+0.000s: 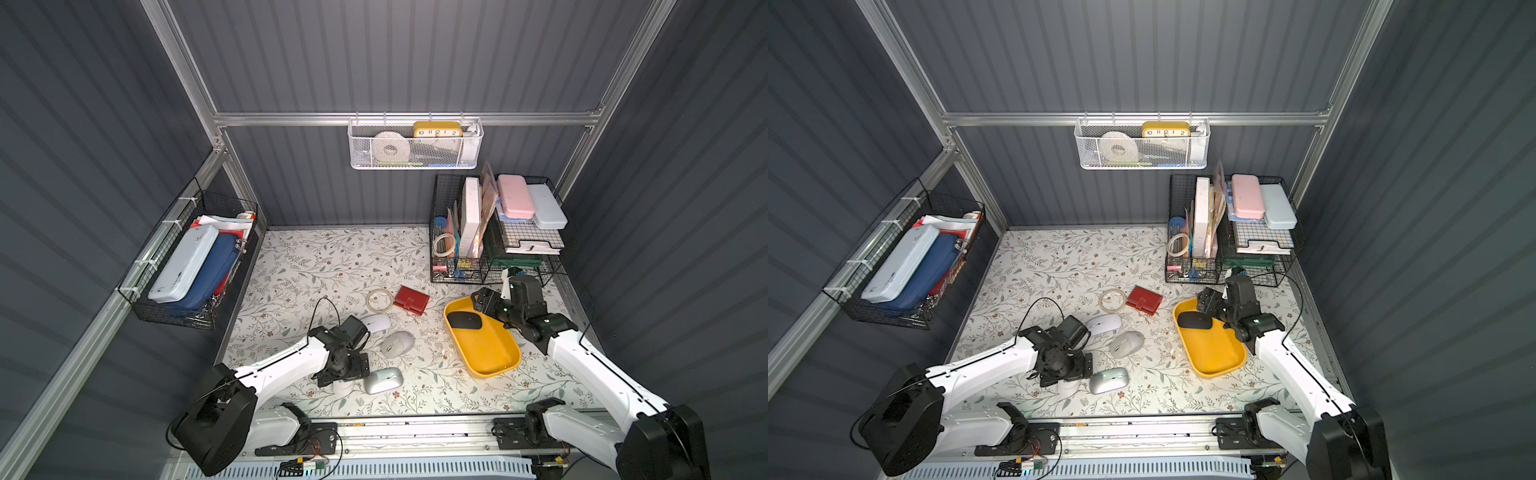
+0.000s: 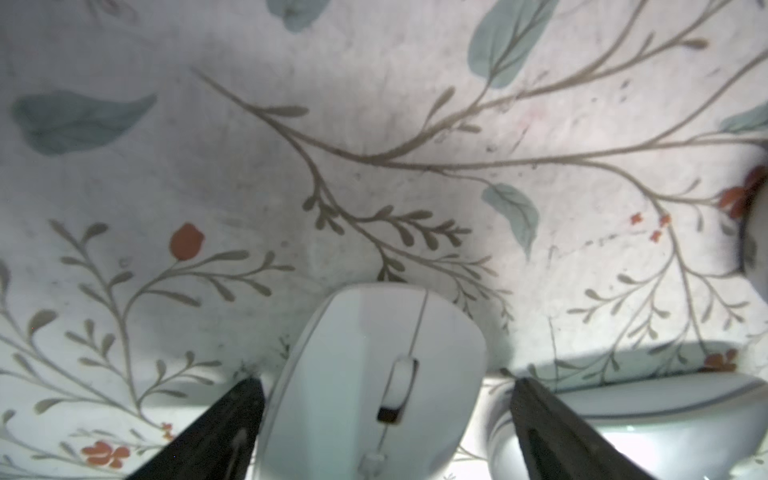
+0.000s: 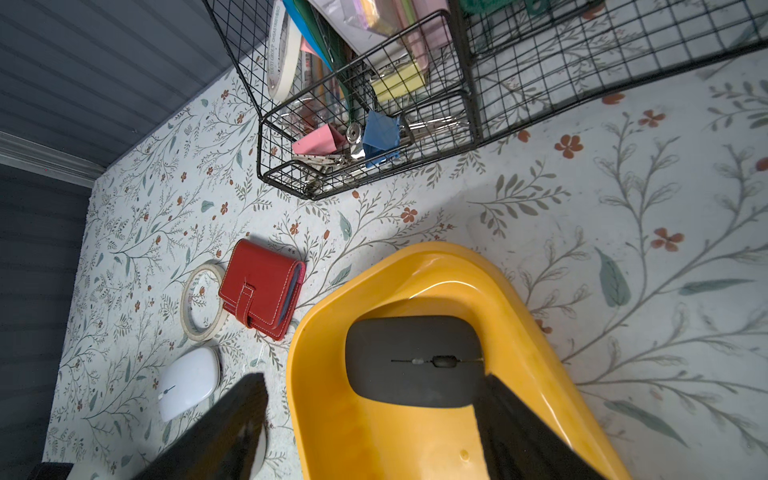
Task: Put the mouse in the storage box
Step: Pick up the mouse from the center of the board.
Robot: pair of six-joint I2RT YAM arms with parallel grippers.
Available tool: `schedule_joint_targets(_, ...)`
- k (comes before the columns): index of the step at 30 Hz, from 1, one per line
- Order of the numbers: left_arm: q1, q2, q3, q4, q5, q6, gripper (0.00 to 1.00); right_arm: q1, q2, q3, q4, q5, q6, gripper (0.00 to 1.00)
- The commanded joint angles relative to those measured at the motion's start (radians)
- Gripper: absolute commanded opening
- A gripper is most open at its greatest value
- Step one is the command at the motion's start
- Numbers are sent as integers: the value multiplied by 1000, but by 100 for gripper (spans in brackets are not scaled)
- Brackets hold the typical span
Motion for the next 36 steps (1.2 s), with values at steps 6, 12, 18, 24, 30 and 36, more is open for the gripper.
schedule_joint_targets(6,2,48,-30,-20,66,-22,74,-6,-33,16,-23,26,-13,83)
schedule_joint_targets(12,2,53,-27,-22,65,-22,52,-6,-51,-7,-5,22,-4,83)
schedule_joint_targets(18,3,-3,51,-74,-6,-9,31,-5,-51,-5,-8,-26,-4,83)
schedule_joint_targets(24,2,-149,199,-37,-21,169,24,0,-45,39,-36,-144,21,77)
schedule_joint_targets(30,2,-177,314,137,157,381,23,82,-19,112,-9,-314,97,77)
schedule_joint_targets(36,-26,-133,335,303,291,652,23,244,25,230,-34,-339,120,78)
